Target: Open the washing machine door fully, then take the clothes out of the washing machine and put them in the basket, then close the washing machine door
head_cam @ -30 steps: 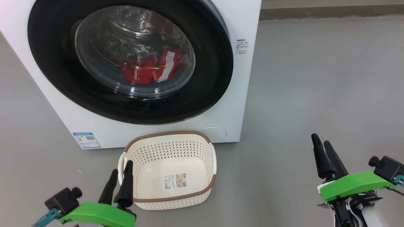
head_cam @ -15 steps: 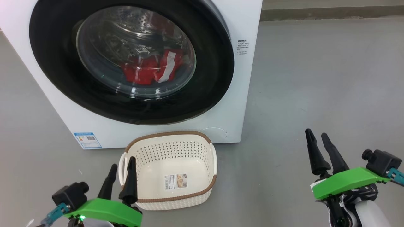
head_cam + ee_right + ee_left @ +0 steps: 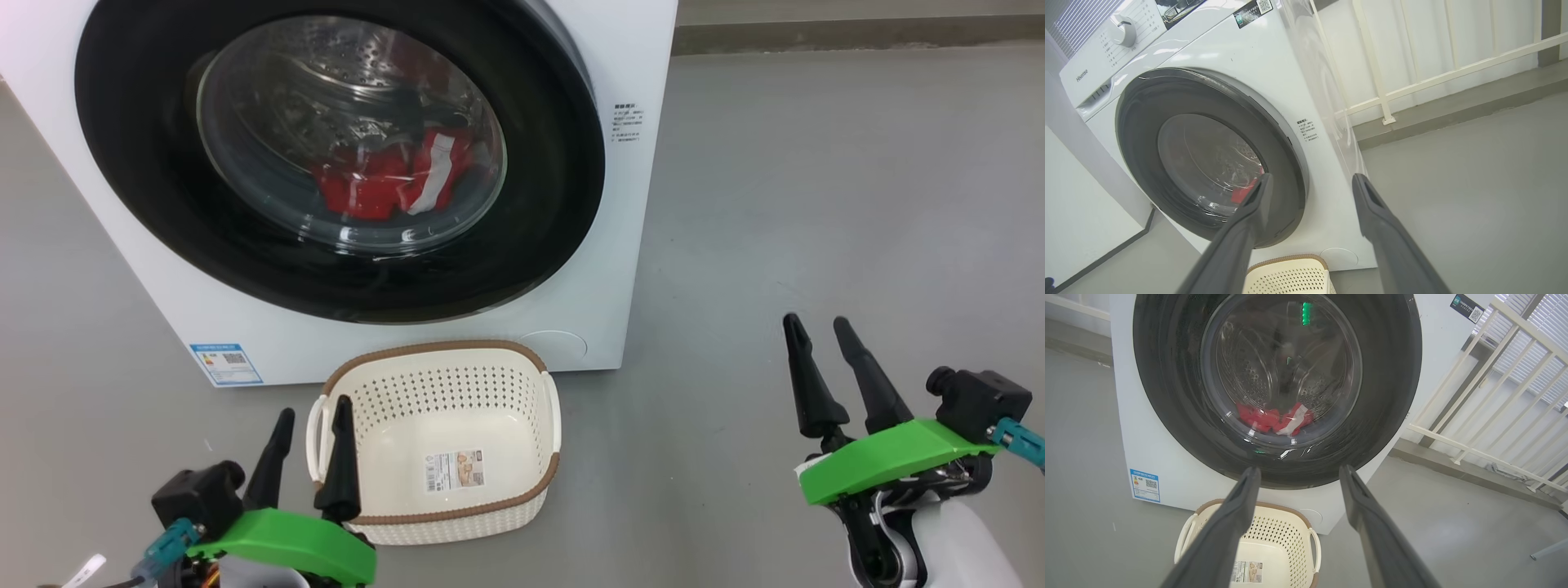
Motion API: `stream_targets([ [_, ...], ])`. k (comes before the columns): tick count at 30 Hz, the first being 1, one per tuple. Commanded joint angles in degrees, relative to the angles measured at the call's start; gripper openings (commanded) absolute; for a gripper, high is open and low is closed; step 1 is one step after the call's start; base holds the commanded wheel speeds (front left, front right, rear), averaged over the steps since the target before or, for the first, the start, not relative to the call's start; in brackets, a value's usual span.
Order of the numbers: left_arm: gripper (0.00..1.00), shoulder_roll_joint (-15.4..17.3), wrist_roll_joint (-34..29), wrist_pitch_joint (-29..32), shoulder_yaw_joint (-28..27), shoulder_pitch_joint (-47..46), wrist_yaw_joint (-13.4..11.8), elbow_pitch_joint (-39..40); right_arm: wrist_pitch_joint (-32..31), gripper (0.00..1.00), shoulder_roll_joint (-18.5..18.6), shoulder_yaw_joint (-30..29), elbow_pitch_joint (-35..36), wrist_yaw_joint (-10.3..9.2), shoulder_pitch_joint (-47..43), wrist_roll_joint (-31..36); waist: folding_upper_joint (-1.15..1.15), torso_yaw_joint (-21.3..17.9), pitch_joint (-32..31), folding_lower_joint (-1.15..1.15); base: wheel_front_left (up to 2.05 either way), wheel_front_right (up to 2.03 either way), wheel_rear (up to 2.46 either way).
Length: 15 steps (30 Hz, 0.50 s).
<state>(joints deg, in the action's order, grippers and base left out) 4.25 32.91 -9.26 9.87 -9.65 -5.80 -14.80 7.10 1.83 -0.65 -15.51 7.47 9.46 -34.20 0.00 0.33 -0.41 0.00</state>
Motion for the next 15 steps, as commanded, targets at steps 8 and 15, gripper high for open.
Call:
stream_targets([
  [8,1.00,1.3,-7.0,-2.2,0.2,-3.8,-1.8,2.1,1.9,1.00,0.8,1.7,2.5,0.02,4.2,7.2,0.00,0.1,0.0,0.00,0.00,0.00,0.00],
  [15,1.00,1.7,-10.8,-3.2,1.0,-4.4,-2.7,2.7,2.6,1.00,0.8,1.8,2.7,0.02,4.9,11.2,0.00,0.2,-0.1,0.00,0.00,0.00,0.00],
])
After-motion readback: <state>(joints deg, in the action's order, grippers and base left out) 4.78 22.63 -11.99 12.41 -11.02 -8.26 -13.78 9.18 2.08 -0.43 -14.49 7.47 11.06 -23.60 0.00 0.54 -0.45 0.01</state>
